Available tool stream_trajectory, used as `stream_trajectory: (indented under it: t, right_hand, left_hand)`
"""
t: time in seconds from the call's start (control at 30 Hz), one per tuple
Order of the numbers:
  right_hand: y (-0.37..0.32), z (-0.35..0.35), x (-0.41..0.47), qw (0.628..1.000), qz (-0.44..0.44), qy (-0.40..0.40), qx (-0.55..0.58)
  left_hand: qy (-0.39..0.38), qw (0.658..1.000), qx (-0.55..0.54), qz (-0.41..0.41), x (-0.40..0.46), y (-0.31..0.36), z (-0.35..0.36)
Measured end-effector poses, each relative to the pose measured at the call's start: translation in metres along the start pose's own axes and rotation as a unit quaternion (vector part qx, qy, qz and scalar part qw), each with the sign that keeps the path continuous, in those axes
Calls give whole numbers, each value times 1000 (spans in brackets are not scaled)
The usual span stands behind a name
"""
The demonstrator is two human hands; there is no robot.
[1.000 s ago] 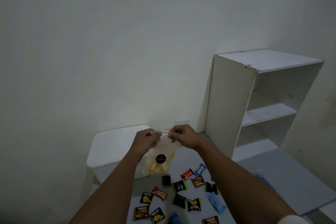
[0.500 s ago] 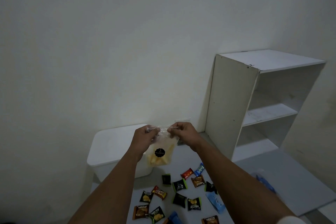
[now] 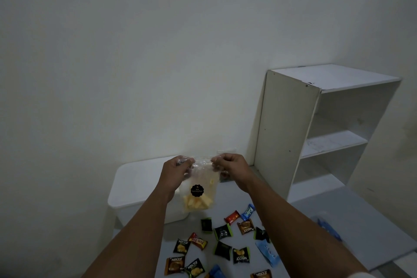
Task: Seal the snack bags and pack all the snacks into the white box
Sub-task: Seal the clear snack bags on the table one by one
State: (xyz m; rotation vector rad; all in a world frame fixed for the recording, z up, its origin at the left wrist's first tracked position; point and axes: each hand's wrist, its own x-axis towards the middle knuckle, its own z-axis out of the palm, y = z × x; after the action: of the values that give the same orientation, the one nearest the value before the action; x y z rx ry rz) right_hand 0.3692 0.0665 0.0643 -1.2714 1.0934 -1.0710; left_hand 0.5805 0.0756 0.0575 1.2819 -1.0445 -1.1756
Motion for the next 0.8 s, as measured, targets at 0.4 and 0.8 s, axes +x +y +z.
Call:
stream_trajectory:
  t: [0.4, 0.8]
  right_hand:
    - [-3, 1, 0, 1000, -25, 0, -16]
    - [-6, 7, -2, 999, -20, -6, -40]
  left_hand:
    - [-10, 1000, -11, 1, -2, 3, -5]
    - [-36, 999, -5, -5, -5, 1, -3]
